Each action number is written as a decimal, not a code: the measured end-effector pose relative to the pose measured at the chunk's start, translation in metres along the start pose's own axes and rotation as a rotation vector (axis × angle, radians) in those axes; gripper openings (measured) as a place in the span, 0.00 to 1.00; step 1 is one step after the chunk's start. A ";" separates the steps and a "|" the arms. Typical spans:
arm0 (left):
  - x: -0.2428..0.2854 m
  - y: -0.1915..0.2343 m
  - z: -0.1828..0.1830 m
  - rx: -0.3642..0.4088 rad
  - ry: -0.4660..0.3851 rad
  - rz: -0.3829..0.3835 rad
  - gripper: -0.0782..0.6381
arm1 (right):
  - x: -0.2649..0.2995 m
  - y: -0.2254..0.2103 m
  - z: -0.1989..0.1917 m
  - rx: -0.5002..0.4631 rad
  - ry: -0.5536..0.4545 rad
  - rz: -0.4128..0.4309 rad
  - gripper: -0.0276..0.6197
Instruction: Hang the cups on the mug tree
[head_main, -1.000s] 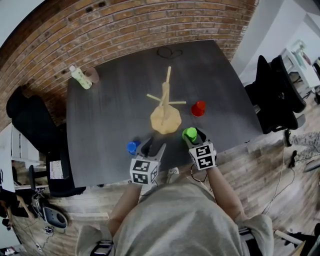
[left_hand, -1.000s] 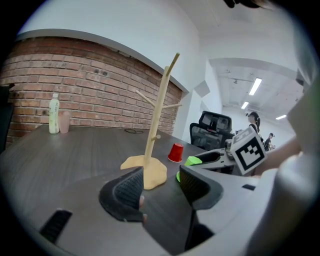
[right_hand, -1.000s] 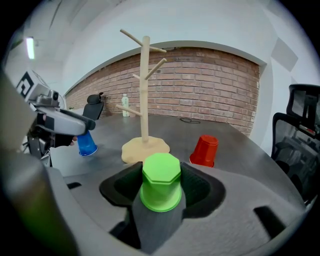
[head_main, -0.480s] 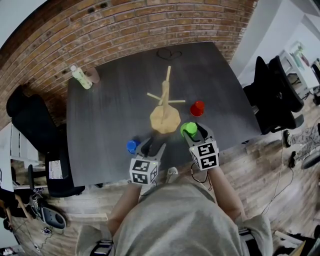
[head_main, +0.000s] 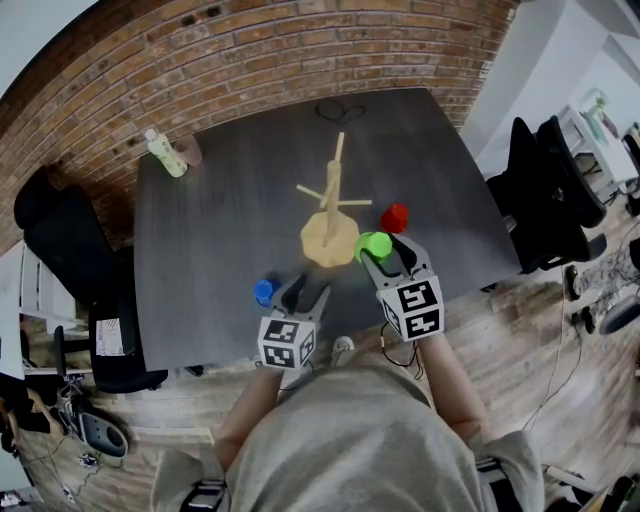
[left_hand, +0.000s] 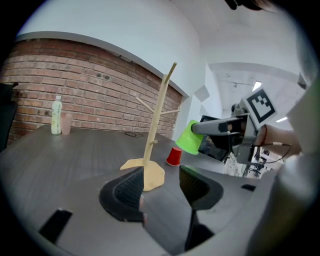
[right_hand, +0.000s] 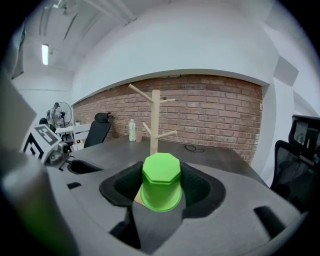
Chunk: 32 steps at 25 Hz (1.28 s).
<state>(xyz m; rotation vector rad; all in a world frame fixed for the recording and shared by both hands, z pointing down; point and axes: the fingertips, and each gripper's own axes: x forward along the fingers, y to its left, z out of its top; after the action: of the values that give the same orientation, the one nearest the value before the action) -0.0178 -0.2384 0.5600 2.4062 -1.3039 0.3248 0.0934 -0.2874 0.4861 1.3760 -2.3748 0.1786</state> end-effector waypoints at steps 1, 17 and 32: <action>-0.001 0.000 0.000 -0.001 -0.001 0.002 0.41 | -0.002 0.000 0.006 -0.005 -0.008 0.001 0.41; 0.004 -0.002 0.007 0.000 -0.021 0.000 0.41 | -0.028 -0.016 0.085 -0.074 -0.146 -0.022 0.41; 0.005 0.003 0.009 -0.001 -0.026 0.030 0.41 | -0.001 -0.036 0.100 -0.022 -0.181 0.008 0.41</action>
<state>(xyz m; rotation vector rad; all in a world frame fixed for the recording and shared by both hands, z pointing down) -0.0177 -0.2476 0.5540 2.3997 -1.3519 0.3021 0.0978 -0.3344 0.3909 1.4270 -2.5211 0.0311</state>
